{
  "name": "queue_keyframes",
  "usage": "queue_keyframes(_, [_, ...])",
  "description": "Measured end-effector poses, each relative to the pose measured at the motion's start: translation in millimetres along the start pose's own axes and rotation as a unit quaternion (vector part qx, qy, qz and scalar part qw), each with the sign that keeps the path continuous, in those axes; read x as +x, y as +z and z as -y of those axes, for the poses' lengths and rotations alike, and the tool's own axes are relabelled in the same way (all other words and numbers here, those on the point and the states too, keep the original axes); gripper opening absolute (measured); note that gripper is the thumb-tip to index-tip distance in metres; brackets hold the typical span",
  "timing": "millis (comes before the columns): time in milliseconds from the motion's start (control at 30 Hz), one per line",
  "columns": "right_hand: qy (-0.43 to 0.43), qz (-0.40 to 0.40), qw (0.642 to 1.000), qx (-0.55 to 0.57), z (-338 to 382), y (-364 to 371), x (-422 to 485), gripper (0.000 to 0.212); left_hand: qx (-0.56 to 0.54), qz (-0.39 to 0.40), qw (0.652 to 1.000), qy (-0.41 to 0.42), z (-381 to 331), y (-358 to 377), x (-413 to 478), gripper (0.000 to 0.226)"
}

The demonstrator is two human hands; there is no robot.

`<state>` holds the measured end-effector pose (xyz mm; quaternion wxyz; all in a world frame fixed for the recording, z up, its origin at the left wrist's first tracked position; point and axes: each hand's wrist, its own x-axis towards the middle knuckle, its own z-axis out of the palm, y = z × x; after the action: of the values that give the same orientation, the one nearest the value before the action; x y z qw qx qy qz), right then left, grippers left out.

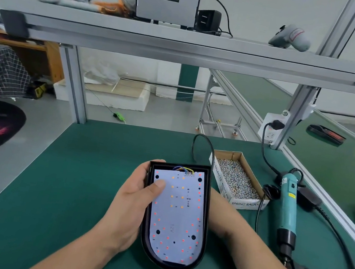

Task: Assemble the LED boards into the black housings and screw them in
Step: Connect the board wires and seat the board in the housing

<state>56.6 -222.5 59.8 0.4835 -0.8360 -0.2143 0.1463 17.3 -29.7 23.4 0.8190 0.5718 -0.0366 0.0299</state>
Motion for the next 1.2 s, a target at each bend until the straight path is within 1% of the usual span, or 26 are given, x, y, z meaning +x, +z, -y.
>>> queue_keyframes(33, [-0.007,0.009,1.0,-0.026,1.5,0.9,0.8,0.058,-0.002,0.002,1.0,-0.001,-0.9,0.3,-0.4,0.032])
queue_keyframes(100, [-0.014,0.012,0.998,-0.059,0.5,1.0,4.5,0.039,-0.012,-0.001,1.0,-0.002,-2.9,0.2,-1.3,0.033])
queue_keyframes(167, [-0.016,0.005,0.997,-0.071,-2.6,2.0,9.6,0.035,-0.022,-0.01,1.0,0.001,-5.3,-0.5,-1.5,0.034])
queue_keyframes(233, [-0.005,0.003,0.996,-0.089,-5.3,2.3,13.7,0.027,-0.028,-0.017,0.999,0.001,-6.0,-0.9,-1.9,0.033])
queue_keyframes(267, [-0.001,0.002,0.995,-0.103,-7.0,1.8,14.8,0.028,-0.027,-0.019,0.999,-0.002,-6.0,-0.7,-2.6,0.032])
queue_keyframes(300, [0.003,0.002,0.994,-0.111,-7.6,1.3,13.4,0.034,-0.02,-0.02,1.0,-0.003,-5.7,-0.1,-3.7,0.031])
queue_keyframes(333, [0.004,0.001,0.994,-0.109,-8.3,1.3,12.8,0.043,-0.009,-0.02,1.0,-0.002,-5.3,0.9,-4.3,0.031])
queue_keyframes(400, [0.0,-0.006,0.996,-0.084,-10.7,1.6,11.1,0.05,0.01,-0.017,1.0,0.004,-5.2,3.4,-4.9,0.034])
queue_keyframes(467, [0.012,-0.019,0.998,-0.056,-12.6,4.8,12.6,0.046,0.016,-0.016,1.0,0.007,-6.3,4.4,-5.1,0.043])
queue_keyframes(533, [0.025,-0.025,0.998,-0.056,-13.3,7.6,14.4,0.047,0.014,-0.02,1.0,0.001,-7.6,3.3,-5.4,0.045])
queue_keyframes(567, [0.026,-0.024,0.997,-0.069,-13.2,7.5,15.3,0.048,0.01,-0.022,1.0,-0.001,-8.5,2.3,-5.2,0.043])
queue_keyframes(633, [0.016,-0.025,0.991,-0.134,-9.6,3.0,12.0,0.047,0.004,-0.022,1.0,-0.006,-10.3,0.6,-5.1,0.04])
queue_keyframes(667, [0.008,-0.022,0.988,-0.155,-6.4,0.5,10.5,0.043,0.002,-0.022,1.0,-0.009,-11.9,-0.1,-5.0,0.04])
queue_keyframes(733, [0.011,-0.018,0.993,-0.115,-4.1,-3.3,6.6,0.034,-0.004,-0.021,1.0,-0.017,-15.0,0.0,-5.0,0.039])
queue_keyframes(800, [0.006,-0.015,0.999,-0.046,-2.6,-5.8,3.3,0.038,-0.018,-0.021,0.999,-0.028,-16.9,0.4,-5.5,0.037])
queue_keyframes(867, [-0.014,-0.013,0.999,0.041,-0.1,-7.8,2.5,0.037,-0.037,-0.021,0.998,-0.036,-18.4,-0.4,-6.3,0.038])
queue_keyframes(933, [-0.027,-0.04,0.989,0.137,1.4,-10.6,3.1,0.038,-0.05,-0.03,0.998,-0.039,-18.9,-1.7,-6.4,0.042])
queue_keyframes(967, [-0.027,-0.058,0.98,0.191,2.3,-13.7,5.7,0.043,-0.054,-0.034,0.997,-0.039,-19.1,-2.1,-6.0,0.043])
queue_keyframes(1000, [-0.031,-0.071,0.97,0.231,3.3,-16.2,6.2,0.049,-0.054,-0.038,0.997,-0.036,-19.3,-2.1,-5.6,0.042])
queue_keyframes(1033, [-0.043,-0.084,0.966,0.242,4.0,-17.5,6.5,0.049,-0.048,-0.043,0.997,-0.032,-19.5,-1.6,-5.1,0.041])
queue_keyframes(1067, [-0.058,-0.1,0.97,0.213,6.4,-17.0,6.2,0.042,-0.035,-0.048,0.998,-0.026,-19.8,-1.0,-4.5,0.038])
queue_keyframes(1100, [-0.074,-0.117,0.979,0.147,9.3,-14.7,4.6,0.035,-0.019,-0.054,0.998,-0.017,-19.8,0.0,-4.0,0.036])
queue_keyframes(1167, [-0.098,-0.143,0.985,0.011,12.7,-6.4,2.9,0.036,0.014,-0.061,0.998,0.002,-19.9,2.1,-3.8,0.031])
queue_keyframes(1200, [-0.095,-0.155,0.983,-0.016,14.4,-2.9,3.2,0.035,0.024,-0.064,0.998,0.01,-19.6,2.8,-3.6,0.029])
